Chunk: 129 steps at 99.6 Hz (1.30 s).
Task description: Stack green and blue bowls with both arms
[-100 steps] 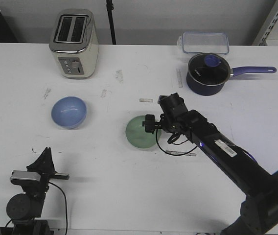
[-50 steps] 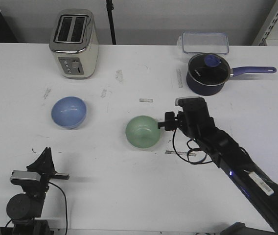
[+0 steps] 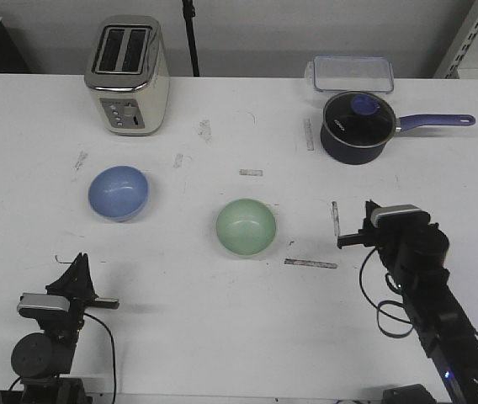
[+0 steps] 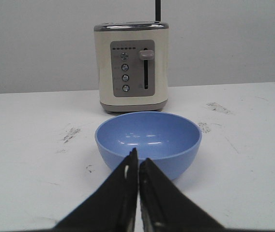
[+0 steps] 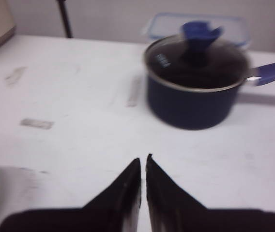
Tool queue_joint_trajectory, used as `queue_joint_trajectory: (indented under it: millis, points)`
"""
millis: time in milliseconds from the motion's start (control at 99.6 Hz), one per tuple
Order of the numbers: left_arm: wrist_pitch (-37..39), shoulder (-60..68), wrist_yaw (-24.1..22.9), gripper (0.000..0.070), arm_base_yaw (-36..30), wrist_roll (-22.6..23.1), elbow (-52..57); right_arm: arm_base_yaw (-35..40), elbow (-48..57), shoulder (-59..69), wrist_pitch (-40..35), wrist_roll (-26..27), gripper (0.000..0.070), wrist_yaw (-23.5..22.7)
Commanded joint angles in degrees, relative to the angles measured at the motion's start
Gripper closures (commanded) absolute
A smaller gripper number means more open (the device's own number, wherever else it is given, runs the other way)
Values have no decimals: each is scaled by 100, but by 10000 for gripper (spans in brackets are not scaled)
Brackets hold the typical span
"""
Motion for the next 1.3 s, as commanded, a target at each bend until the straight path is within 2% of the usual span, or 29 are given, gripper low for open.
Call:
queue_joint_trajectory:
  millis: [0, 201, 482, 703, 864, 1286]
  points:
    - [72, -11, 7, 699, 11, 33, -127, -146, -149, -245, 170, -267, 691, -4]
    - [72, -11, 7, 699, 11, 31, -127, -490, -938, -1388, 435, -275, 690, -4]
    - [72, -11, 7, 699, 11, 31, -127, -516, -1823, -3176, 433, -273, 690, 7]
    - [72, -11, 7, 699, 11, 33, -127, -518, -1934, -4306, 42, -275, 691, 4]
    - [72, -11, 7, 699, 11, 31, -127, -518, -1932, -4817, 9, -273, 690, 0]
    - [72, -11, 7, 699, 11, 33, -127, -518, -1932, -4841, 42, -273, 690, 0]
